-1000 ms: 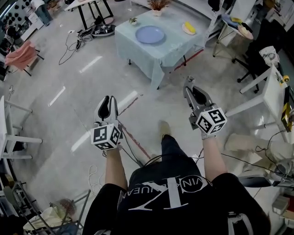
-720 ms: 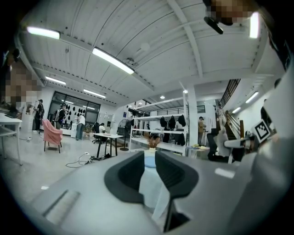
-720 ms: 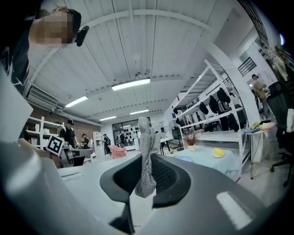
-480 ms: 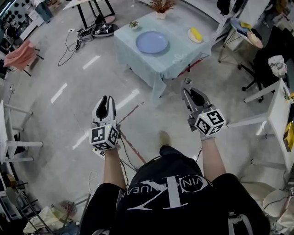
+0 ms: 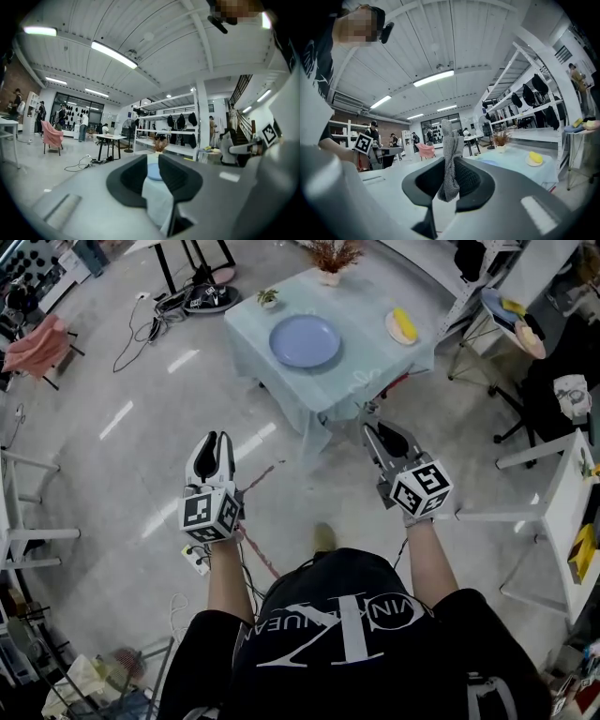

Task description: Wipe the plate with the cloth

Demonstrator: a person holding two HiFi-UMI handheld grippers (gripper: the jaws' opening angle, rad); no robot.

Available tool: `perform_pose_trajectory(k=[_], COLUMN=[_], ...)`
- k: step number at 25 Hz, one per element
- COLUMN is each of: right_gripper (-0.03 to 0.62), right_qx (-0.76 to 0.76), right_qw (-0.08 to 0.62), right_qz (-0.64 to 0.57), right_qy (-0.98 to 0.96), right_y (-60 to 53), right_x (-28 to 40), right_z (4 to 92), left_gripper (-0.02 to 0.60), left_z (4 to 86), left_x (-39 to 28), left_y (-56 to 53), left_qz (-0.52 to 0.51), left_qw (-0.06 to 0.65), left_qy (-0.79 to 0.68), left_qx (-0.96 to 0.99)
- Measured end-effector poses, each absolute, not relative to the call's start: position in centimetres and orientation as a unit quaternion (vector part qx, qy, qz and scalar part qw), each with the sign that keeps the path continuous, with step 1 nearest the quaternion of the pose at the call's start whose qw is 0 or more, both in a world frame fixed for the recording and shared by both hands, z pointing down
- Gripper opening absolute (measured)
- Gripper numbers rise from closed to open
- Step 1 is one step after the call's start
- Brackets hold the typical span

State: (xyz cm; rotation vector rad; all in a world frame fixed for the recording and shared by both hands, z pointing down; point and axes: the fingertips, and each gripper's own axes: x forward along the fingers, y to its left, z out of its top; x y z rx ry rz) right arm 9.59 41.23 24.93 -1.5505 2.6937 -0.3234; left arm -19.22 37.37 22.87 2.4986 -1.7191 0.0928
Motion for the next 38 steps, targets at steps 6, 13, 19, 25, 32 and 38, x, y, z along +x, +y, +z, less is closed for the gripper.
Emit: perform_pose_trajectory(k=[6,13,19,25,32,38], right_gripper=[0.055,0.055,0.055,0.055,0.055,0.054], right_qx=[-0.492,-0.486,-0.484,-0.478,-0.467,-0.446], right_qw=[0.008,-0.002,-0.006,-0.019,-0.063,-0.108], right_qz=[-0.102,-0.107,-0.115,-0.124,-0.140,-0.162], right_qy=[0.864,0.867,0.867,0.869,0.871,0.874], right_y=[37.8,35.3,31.9,25.8,17.1,11.0], right_x=[10.9,11.2,11.6,11.8,10.5,8.8], right_z=[25.2,25.8,27.0,28.0,30.6,33.5], left_gripper=[0.000,0.000,0.000,0.000,0.000,0.000], left_z=[23.4,24.5,25.5,26.7,29.1,31.9], left_x=[-17.2,-15.6,-14.3,-13.2,-12.5,-12.4], left_y=[34.7,32.4,28.1,21.2,12.7,6.5], left_qz=[0.032,0.049,0.057,0.056,0.083,0.105], left_qw=[0.053,0.063,0.065,0.075,0.100,0.126], left_qy=[-0.565,-0.558,-0.549,-0.539,-0.522,-0.513], left_qx=[0.823,0.826,0.831,0.837,0.843,0.842])
